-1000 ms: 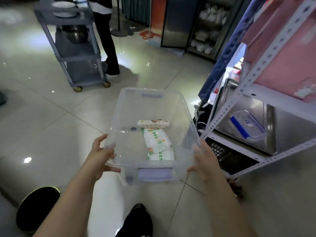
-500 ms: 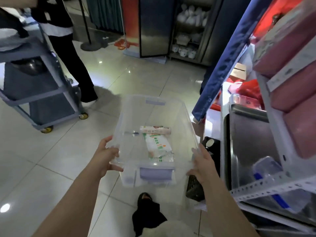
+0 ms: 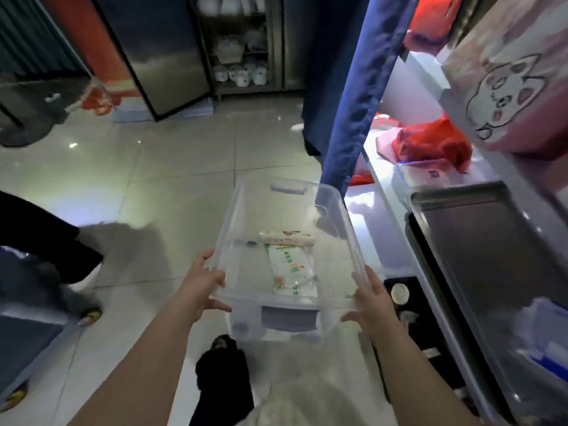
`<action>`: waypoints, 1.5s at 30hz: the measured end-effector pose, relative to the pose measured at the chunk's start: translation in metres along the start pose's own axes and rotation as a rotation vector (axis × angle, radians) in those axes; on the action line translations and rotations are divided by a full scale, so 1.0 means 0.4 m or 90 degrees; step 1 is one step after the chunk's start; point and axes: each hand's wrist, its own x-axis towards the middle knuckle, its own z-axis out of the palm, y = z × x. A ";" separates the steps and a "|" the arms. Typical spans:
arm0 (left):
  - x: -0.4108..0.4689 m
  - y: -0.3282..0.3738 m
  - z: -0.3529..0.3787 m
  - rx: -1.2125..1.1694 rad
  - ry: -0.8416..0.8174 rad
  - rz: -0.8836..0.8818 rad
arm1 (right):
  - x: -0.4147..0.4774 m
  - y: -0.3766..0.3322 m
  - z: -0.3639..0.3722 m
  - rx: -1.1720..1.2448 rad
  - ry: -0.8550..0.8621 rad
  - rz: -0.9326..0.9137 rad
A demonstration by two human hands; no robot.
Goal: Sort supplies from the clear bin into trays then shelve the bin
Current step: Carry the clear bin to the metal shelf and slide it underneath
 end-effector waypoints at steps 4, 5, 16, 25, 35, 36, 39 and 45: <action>0.234 0.165 0.014 0.118 -0.093 -0.008 | 0.085 0.021 0.110 0.053 0.085 -0.020; 0.285 0.204 0.020 0.151 -0.114 -0.012 | 0.093 0.026 0.134 0.064 0.098 -0.023; 0.707 0.440 0.292 0.348 -0.323 -0.064 | 0.232 0.033 0.277 0.325 0.347 0.020; 0.900 0.555 0.576 0.435 -0.422 -0.081 | 0.458 -0.036 0.280 0.569 0.434 0.012; 1.150 0.600 0.808 0.506 -0.456 -0.141 | 0.705 -0.075 0.310 0.619 0.607 0.026; 1.182 0.605 0.828 0.508 -0.463 -0.148 | 0.733 -0.073 0.319 0.622 0.631 0.033; 1.281 0.610 0.870 0.479 -0.489 -0.166 | 0.810 -0.057 0.350 0.617 0.672 0.069; 1.444 0.546 0.888 0.458 -0.518 -0.230 | 0.956 0.047 0.424 0.619 0.747 0.111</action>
